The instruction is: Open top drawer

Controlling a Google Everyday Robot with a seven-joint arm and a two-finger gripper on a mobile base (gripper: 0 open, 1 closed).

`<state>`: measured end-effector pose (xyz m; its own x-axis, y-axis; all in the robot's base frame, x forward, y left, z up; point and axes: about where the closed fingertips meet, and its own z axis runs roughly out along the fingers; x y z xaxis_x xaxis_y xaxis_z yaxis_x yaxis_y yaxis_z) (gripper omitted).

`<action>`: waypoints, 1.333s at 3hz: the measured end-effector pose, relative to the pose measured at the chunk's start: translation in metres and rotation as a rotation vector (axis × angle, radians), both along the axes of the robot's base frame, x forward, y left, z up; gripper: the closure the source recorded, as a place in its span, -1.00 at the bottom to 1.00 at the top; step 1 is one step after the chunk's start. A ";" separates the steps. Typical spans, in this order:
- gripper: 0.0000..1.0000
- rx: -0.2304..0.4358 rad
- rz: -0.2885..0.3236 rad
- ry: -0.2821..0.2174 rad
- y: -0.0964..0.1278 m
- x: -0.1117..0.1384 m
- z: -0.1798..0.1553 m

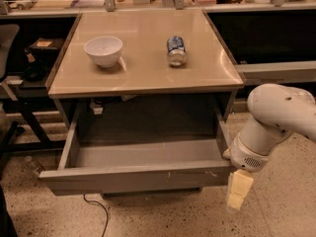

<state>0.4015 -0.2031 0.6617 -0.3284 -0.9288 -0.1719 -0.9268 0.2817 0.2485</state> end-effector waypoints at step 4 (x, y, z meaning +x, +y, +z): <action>-1.00 -0.027 0.042 0.054 -0.071 -0.079 0.073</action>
Offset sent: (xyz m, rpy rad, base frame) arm -0.1027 -0.0934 0.0634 -0.0281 0.1030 0.0126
